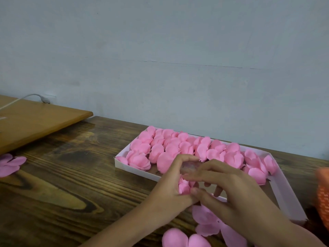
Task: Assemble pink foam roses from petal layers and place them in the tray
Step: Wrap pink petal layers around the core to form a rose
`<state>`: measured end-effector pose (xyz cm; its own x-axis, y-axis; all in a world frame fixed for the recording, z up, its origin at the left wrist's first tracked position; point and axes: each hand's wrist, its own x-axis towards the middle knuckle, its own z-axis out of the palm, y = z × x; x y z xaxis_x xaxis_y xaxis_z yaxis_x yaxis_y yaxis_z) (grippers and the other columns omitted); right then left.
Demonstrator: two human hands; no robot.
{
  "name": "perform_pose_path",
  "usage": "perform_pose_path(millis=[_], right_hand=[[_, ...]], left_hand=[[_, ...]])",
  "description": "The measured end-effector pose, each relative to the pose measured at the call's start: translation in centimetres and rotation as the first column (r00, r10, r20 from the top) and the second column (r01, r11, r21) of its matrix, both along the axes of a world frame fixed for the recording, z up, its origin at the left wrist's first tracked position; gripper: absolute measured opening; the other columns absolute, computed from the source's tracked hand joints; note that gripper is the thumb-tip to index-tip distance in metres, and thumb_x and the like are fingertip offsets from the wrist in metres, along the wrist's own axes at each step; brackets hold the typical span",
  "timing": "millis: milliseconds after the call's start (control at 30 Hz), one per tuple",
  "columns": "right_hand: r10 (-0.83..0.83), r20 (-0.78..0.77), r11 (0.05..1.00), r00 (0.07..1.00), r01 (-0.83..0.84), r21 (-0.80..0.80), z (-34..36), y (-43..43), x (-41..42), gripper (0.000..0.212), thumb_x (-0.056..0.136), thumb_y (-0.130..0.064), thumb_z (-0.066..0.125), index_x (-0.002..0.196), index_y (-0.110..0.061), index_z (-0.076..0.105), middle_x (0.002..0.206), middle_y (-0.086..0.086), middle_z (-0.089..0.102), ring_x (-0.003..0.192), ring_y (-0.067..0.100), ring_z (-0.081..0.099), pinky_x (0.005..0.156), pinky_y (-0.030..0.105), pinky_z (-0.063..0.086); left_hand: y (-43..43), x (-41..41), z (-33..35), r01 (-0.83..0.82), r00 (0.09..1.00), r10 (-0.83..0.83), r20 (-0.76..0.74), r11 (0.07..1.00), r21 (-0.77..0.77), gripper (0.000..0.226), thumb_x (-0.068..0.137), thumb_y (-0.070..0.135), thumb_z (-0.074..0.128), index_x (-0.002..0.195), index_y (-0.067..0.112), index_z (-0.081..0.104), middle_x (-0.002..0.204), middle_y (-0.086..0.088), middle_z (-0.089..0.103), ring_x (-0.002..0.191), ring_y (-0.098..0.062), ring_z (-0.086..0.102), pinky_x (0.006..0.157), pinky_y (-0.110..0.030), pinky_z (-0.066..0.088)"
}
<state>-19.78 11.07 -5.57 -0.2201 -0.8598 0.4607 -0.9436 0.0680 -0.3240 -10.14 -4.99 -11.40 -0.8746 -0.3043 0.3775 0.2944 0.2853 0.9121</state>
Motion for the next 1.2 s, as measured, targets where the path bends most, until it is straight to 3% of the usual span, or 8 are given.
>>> perform_pose_path(millis=[133,267,400,500,700,933,1033,1200], right_hand=[[0.006,0.000,0.999,1.000,-0.006,0.035,0.1,-0.1,-0.2,0.030,0.091,-0.052,0.057,0.117,-0.052,0.072,0.107,-0.031,0.059,0.094,-0.015,0.057,0.073,0.004,0.042],[0.045,0.163,0.998,0.986,-0.051,0.034,-0.3,-0.1,-0.6,0.032,0.090,-0.052,0.064,0.122,-0.058,0.065,0.113,-0.026,0.057,0.100,0.003,0.063,0.074,0.016,0.054],[0.026,0.589,0.995,0.808,0.039,-0.097,-0.8,-0.6,-0.4,0.029,0.087,-0.028,0.079,0.111,-0.044,0.073,0.107,-0.010,0.071,0.091,0.015,0.069,0.077,0.040,0.061],[0.030,0.745,0.997,0.666,0.032,-0.068,-0.5,-0.7,-0.5,0.021,0.090,-0.007,0.073,0.095,-0.026,0.079,0.090,0.008,0.077,0.085,0.038,0.070,0.075,0.045,0.060],[0.043,0.762,0.999,0.646,-0.041,-0.021,0.0,-0.6,-0.4,0.028,0.079,0.007,0.081,0.087,-0.020,0.080,0.088,0.005,0.078,0.076,0.019,0.070,0.075,0.029,0.060],[0.055,0.767,0.996,0.640,-0.085,0.000,0.1,-0.2,-1.1,0.033,0.070,-0.005,0.092,0.093,-0.023,0.078,0.095,0.008,0.077,0.083,0.031,0.072,0.081,0.040,0.060],[0.038,0.751,0.997,0.660,-0.076,0.016,0.2,-0.2,-1.0,0.044,0.068,-0.002,0.094,0.096,-0.030,0.075,0.092,0.008,0.076,0.075,0.022,0.069,0.074,0.036,0.060],[-0.008,0.620,0.998,0.785,-0.030,0.051,-0.1,-0.5,0.0,0.052,0.064,-0.011,0.097,0.100,-0.041,0.074,0.079,-0.004,0.069,0.065,0.013,0.064,0.063,0.031,0.056]], left_hand=[[-0.1,0.1,0.1,0.003,1.000,-0.003,0.016,1.000,0.005,0.063,0.085,0.014,0.072,0.137,0.042,0.049,0.106,0.010,0.072,0.083,-0.004,0.070,0.068,-0.023,0.054],[-0.2,0.2,0.1,0.011,1.000,-0.011,0.010,1.000,0.009,0.072,0.086,0.002,0.075,0.141,0.041,0.048,0.114,0.007,0.073,0.106,-0.011,0.071,0.082,-0.028,0.057],[-0.1,0.6,0.4,0.016,1.000,-0.017,0.015,0.998,0.066,0.080,0.086,0.000,0.077,0.143,0.046,0.045,0.107,0.008,0.074,0.096,-0.008,0.074,0.080,-0.028,0.061],[-0.3,0.6,0.6,-0.062,0.998,0.060,0.036,0.996,0.066,0.088,0.081,0.004,0.085,0.141,0.054,0.045,0.116,-0.004,0.071,0.105,-0.023,0.074,0.092,-0.045,0.062],[-0.1,0.6,0.7,0.006,0.999,-0.005,0.047,1.000,-0.010,0.115,0.065,0.005,0.099,0.149,0.054,0.038,0.115,0.002,0.066,0.106,-0.019,0.072,0.091,-0.036,0.061],[-0.1,0.9,0.8,0.102,0.993,-0.102,0.058,0.995,0.005,0.123,0.064,-0.002,0.098,0.153,0.052,0.033,0.103,0.010,0.075,0.096,-0.009,0.074,0.085,-0.025,0.057],[0.0,0.9,0.8,0.147,0.986,-0.147,0.082,0.989,0.012,0.124,0.066,0.001,0.097,0.153,0.057,0.029,0.115,0.008,0.074,0.103,-0.011,0.075,0.089,-0.032,0.059],[0.4,0.8,0.8,0.139,0.986,-0.131,0.100,0.987,-0.078,0.125,0.067,0.006,0.097,0.156,0.055,0.023,0.148,0.007,0.059,0.137,-0.017,0.058,0.109,-0.048,0.053]])
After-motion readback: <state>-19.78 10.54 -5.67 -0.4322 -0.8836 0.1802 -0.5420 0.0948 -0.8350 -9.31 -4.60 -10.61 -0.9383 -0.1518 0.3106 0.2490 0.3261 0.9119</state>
